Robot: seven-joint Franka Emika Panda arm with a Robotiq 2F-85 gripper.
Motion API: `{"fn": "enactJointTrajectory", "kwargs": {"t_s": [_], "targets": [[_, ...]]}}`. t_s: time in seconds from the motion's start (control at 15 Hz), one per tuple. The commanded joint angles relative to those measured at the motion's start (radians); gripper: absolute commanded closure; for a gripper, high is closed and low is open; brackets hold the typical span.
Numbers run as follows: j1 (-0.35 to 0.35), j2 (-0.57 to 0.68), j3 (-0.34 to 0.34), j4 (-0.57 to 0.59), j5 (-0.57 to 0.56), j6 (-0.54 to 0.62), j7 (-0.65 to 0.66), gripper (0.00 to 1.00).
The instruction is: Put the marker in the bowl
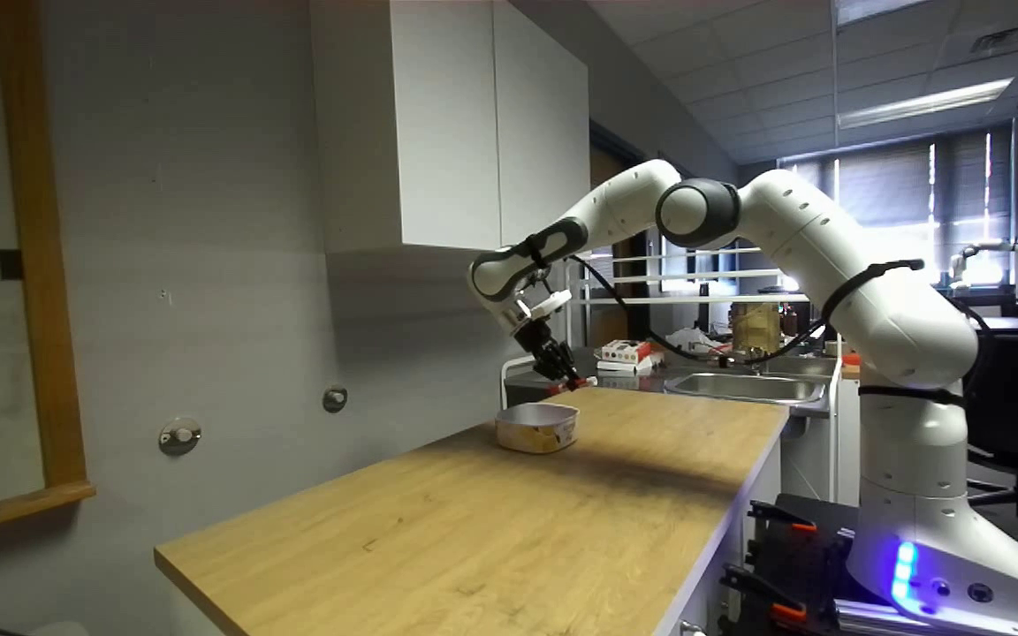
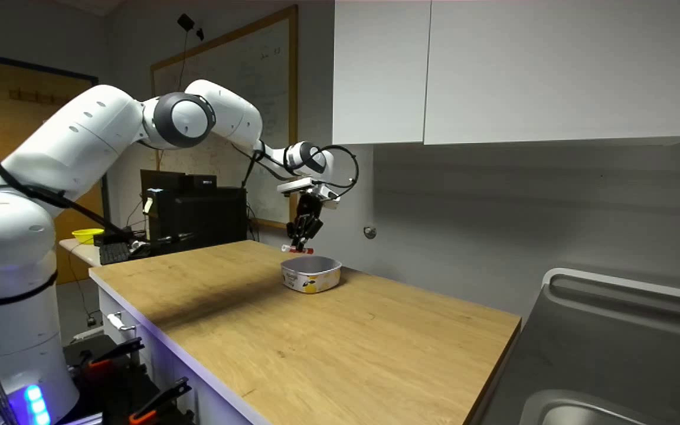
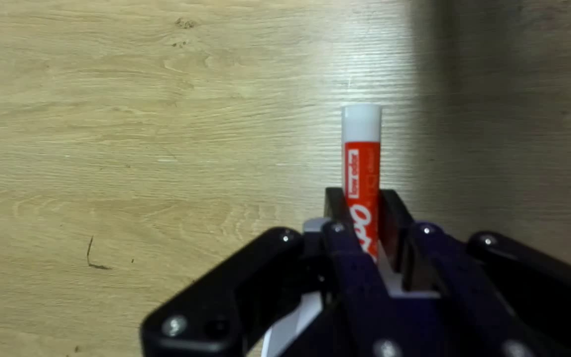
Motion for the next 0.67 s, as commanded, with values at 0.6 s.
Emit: {"fn": "enactJointTrajectory", "kwargs": {"t_s": [0.6], "targets": [[0.01,0.052,-0.006,0.07,-0.071,-0.088,-0.045,0.95]]}}
